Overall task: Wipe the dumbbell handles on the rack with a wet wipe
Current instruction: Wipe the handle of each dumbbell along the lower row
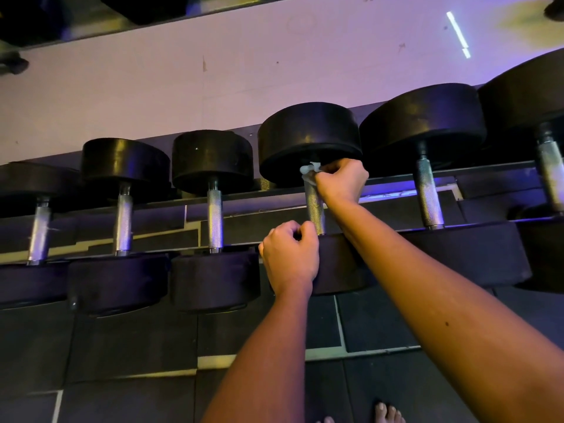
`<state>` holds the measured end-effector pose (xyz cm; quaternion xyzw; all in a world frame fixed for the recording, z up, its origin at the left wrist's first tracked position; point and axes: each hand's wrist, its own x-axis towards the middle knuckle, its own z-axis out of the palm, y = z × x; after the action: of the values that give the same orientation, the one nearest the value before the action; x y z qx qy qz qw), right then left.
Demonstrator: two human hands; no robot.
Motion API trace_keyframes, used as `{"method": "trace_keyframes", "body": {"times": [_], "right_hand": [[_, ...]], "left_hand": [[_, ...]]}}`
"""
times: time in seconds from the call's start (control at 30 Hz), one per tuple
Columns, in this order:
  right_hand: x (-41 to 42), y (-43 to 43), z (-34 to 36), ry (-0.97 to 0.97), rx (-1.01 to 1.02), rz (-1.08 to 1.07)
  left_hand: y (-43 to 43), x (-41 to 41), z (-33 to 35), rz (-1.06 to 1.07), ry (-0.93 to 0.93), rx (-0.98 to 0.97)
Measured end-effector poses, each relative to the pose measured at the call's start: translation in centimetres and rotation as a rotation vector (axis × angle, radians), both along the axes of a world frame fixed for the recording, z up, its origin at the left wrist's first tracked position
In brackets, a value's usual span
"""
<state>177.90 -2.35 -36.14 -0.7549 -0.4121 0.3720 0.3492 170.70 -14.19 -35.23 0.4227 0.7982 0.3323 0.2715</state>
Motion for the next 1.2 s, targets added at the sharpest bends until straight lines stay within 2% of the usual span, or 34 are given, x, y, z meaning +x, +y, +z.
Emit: {"method": "trace_keyframes", "body": {"times": [0.13,0.33,0.53,0.7,0.83,0.97,1.1,1.2], "right_hand": [[0.2,-0.2,-0.1,0.000,0.022,0.006],[0.1,0.1,-0.3,0.045,-0.059,0.008],[0.2,-0.2,-0.1,0.013,0.015,0.030],[0.5,0.1,-0.3,0.053,-0.037,0.022],[0.4,0.0,0.0,0.004,-0.019,0.004],[1.0,-0.6,0.3,-0.075,-0.020,0.200],[1.9,-2.2,0.4,-0.315,-0.223,0.438],[2.1,-2.9,0.4,-0.332,-0.306,0.552]], "left_hand": [[0.0,0.0,0.1,0.002,0.008,-0.004],[0.1,0.0,-0.1,0.003,0.011,-0.004],[0.1,-0.1,-0.3,-0.013,0.017,-0.004],[0.1,-0.2,-0.4,-0.021,0.020,-0.003],[0.2,-0.3,-0.5,-0.032,0.038,-0.022],[0.1,-0.3,-0.4,-0.036,0.029,-0.008],[0.3,-0.3,-0.4,-0.038,0.051,-0.015],[0.2,-0.3,-0.5,-0.041,0.041,-0.003]]}}
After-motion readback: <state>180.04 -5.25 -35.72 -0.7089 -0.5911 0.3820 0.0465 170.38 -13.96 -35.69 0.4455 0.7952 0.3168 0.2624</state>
